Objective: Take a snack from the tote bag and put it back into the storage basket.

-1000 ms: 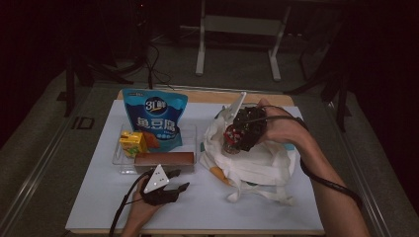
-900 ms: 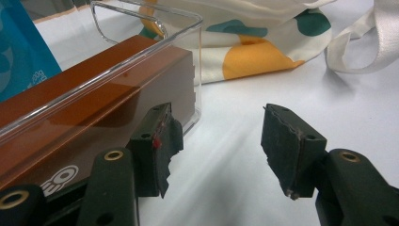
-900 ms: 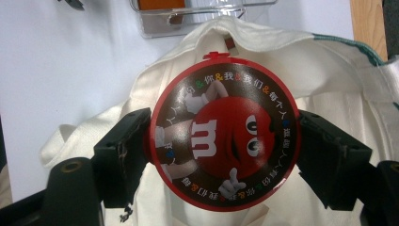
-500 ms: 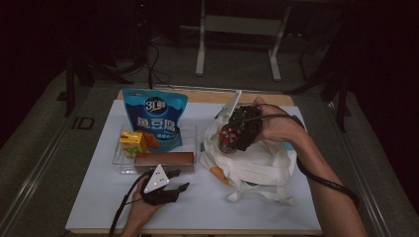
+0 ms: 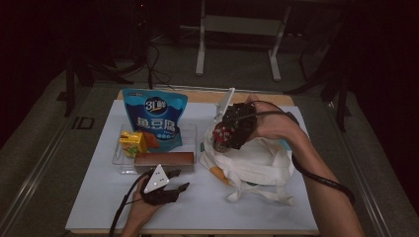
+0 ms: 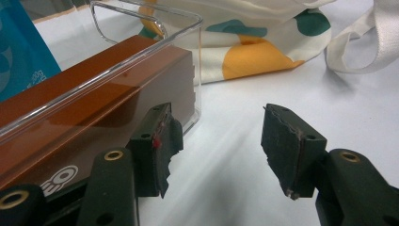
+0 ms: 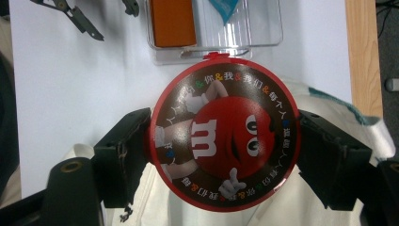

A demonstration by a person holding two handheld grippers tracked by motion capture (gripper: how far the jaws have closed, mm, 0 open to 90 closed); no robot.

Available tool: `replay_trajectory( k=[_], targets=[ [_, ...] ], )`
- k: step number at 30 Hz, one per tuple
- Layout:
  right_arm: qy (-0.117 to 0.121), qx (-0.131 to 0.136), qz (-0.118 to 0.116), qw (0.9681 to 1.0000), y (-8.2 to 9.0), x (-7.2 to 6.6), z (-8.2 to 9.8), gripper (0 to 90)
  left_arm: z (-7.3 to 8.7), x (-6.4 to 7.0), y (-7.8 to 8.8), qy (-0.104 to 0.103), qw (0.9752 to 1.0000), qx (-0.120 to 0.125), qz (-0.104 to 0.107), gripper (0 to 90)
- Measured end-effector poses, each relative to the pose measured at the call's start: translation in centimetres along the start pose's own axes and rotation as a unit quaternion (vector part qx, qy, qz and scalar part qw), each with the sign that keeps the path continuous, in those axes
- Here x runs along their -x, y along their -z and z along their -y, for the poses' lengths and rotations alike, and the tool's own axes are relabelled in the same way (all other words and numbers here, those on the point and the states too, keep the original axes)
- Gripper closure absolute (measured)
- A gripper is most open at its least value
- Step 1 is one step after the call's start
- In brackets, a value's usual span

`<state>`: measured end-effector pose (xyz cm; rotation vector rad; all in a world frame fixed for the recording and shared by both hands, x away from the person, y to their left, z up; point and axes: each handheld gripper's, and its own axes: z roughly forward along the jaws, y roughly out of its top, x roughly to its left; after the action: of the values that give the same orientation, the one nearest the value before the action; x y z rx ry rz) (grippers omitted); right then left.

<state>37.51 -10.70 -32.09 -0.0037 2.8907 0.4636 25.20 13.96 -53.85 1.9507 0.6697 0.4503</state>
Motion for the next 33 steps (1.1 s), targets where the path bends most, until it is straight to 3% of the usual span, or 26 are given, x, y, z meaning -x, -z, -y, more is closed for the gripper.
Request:
replay_trajectory(
  k=[33],
  targets=[
    [0.01,0.023,-0.004,0.9997,-0.4,0.7,-3.8,23.9,0.0,0.0,0.0,0.003,1.0,0.0,0.0,44.6]
  ],
)
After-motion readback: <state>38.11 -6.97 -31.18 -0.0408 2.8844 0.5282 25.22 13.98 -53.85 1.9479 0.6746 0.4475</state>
